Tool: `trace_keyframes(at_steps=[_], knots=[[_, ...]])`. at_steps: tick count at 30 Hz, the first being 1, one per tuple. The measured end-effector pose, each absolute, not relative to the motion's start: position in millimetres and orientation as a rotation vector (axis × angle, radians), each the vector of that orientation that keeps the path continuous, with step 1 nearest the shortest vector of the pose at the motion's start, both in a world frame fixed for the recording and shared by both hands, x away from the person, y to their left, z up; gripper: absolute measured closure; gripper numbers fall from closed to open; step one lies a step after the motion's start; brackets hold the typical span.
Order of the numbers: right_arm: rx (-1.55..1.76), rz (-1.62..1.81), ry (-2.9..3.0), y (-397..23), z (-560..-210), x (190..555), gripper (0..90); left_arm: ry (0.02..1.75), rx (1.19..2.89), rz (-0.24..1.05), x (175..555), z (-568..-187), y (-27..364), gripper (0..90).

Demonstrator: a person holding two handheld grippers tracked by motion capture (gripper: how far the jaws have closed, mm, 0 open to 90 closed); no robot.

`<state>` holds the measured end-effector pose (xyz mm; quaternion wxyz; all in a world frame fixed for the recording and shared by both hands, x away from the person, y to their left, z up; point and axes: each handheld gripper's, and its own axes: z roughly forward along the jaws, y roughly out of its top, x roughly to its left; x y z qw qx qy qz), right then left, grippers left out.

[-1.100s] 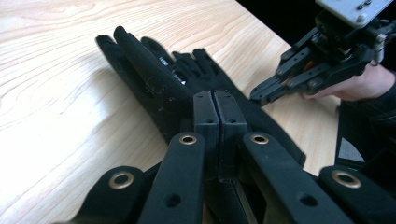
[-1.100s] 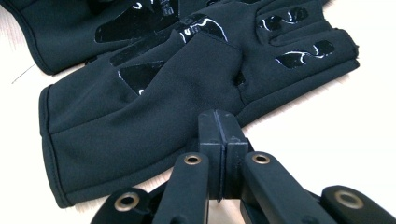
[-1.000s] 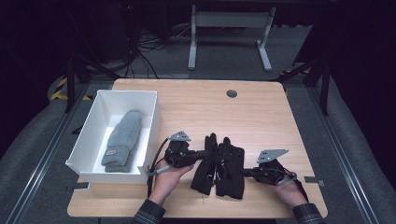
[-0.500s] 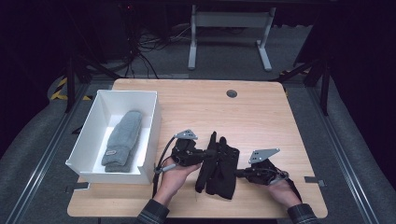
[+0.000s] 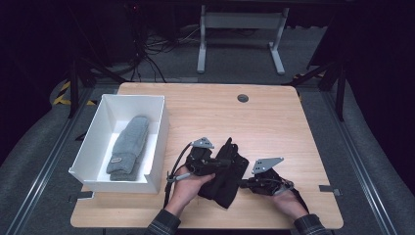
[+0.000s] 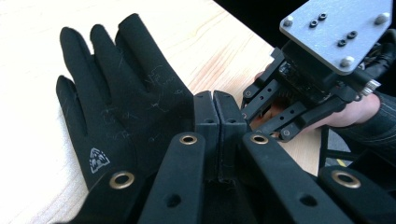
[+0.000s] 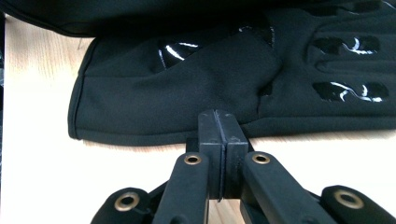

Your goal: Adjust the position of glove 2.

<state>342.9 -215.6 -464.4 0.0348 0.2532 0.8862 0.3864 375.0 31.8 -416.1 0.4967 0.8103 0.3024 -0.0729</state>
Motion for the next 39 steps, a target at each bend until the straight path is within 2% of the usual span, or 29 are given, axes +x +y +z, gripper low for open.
trace_keyframes(at_steps=[16,25,35,39], knots=[[0.724,1.204,2.702,-189,-466,345,90.0,0.695,2.022,-0.176,371,-422,24,89.8],[0.714,1.199,2.701,-188,-466,346,90.0,0.704,2.069,-0.165,373,-434,19,89.8],[0.758,1.174,2.648,-215,-456,347,89.4,0.689,2.155,-0.143,371,-446,7,89.6],[0.813,1.178,2.593,-236,-450,350,81.4,0.687,2.189,-0.139,371,-452,1,89.3]])
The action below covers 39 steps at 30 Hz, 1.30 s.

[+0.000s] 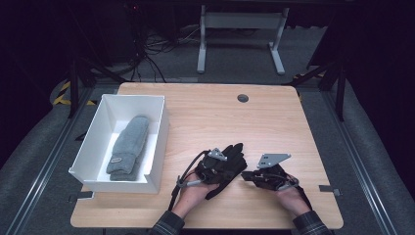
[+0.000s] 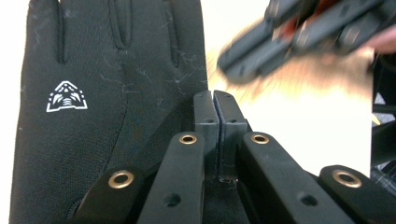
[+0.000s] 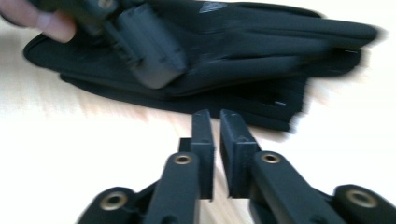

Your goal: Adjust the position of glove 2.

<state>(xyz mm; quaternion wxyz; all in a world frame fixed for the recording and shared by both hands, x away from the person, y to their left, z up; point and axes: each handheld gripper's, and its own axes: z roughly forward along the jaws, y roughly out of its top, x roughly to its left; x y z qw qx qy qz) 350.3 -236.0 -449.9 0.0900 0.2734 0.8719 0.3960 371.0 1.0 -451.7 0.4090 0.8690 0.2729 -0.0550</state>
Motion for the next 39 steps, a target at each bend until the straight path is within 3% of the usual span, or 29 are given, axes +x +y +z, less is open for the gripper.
trace_keyframes(at_steps=[5,8,12,17,19,21,29,39], knots=[[0.905,1.147,2.513,-264,-447,354,65.3,0.682,2.193,-0.139,370,-452,-2,86.5],[0.950,1.147,2.473,-275,-446,356,57.5,0.670,2.188,-0.128,369,-447,-1,72.7],[1.074,1.132,2.399,-298,-449,363,39.3,0.639,2.198,-0.068,368,-437,4,62.8],[1.172,1.099,2.336,-312,-455,370,26.5,0.653,2.208,0.025,374,-427,17,48.1],[1.182,1.095,2.326,-313,-456,371,23.9,0.659,2.208,0.046,375,-426,19,44.4],[1.206,1.052,2.296,-316,-459,373,21.2,0.675,2.199,0.070,377,-425,24,34.4],[1.206,0.947,2.267,-313,-467,376,14.3,0.702,2.192,0.124,386,-425,35,17.1],[1.203,0.967,2.259,-314,-469,373,12.8,0.759,2.216,0.167,394,-429,34,10.1]])
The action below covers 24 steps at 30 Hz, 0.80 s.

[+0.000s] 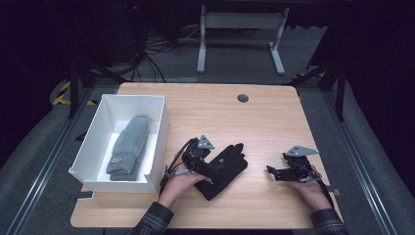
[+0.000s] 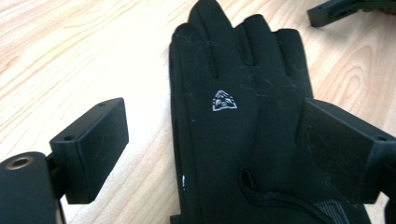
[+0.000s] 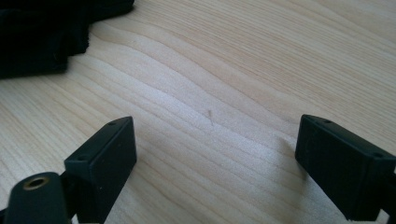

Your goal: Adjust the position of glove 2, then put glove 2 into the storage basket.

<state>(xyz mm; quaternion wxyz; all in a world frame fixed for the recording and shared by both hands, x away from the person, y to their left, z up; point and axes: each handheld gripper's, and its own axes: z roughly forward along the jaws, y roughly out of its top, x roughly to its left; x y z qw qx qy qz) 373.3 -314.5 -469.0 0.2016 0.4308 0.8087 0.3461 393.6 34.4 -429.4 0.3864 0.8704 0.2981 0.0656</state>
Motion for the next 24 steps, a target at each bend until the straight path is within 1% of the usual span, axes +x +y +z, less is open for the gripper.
trace_keyframes(at_steps=[8,9,11,21,24], knots=[[1.198,0.965,2.261,-315,-469,372,12.8,0.751,2.275,0.157,395,-440,15,10.1],[1.197,0.965,2.260,-315,-469,372,12.8,0.749,2.288,0.154,395,-442,14,11.7],[1.198,0.965,2.260,-315,-469,372,12.8,0.761,2.304,0.167,395,-446,11,12.2],[1.197,0.965,2.260,-315,-469,372,12.8,0.758,2.325,0.095,397,-456,10,20.5],[1.198,0.965,2.260,-315,-469,372,12.8,0.742,2.336,0.094,396,-456,9,23.5]])
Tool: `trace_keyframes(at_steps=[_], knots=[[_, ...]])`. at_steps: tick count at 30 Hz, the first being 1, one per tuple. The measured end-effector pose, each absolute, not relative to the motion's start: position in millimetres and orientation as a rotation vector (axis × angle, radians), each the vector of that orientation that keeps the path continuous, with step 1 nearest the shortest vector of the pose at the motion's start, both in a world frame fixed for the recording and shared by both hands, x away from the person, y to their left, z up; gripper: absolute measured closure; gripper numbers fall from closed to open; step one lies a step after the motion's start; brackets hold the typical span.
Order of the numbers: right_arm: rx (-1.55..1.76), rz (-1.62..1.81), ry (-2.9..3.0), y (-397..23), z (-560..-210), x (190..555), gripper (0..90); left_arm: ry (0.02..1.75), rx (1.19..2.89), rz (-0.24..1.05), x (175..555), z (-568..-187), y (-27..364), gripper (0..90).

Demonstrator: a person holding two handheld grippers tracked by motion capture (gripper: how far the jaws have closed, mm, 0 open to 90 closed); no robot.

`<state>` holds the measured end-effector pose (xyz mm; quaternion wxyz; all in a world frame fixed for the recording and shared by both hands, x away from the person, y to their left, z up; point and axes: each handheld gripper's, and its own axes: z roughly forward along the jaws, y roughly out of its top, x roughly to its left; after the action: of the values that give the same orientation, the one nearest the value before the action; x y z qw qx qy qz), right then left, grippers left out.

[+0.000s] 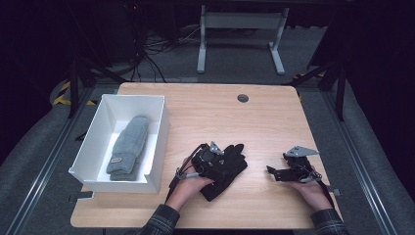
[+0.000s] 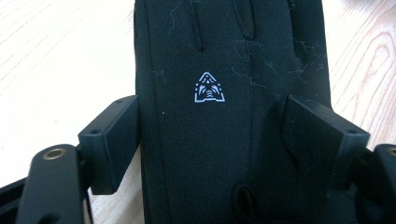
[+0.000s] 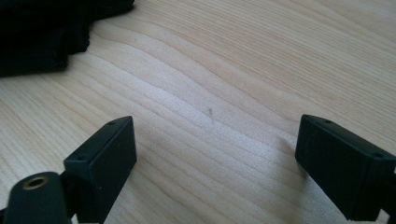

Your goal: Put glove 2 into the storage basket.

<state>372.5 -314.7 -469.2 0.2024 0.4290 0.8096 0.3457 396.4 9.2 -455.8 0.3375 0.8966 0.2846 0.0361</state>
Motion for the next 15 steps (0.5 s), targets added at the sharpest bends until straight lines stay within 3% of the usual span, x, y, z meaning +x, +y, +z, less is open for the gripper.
trace_keyframes(at_steps=[7,15], knots=[[1.198,0.962,2.259,-314.7,-469.1,372.4,12.8,0.730,2.343,0.081,394.3,-455.5,8.2,31.3],[1.198,0.962,2.259,-314.6,-469.2,372.4,12.8,0.706,2.326,-0.038,394.5,-455.0,8.9,57.4]])
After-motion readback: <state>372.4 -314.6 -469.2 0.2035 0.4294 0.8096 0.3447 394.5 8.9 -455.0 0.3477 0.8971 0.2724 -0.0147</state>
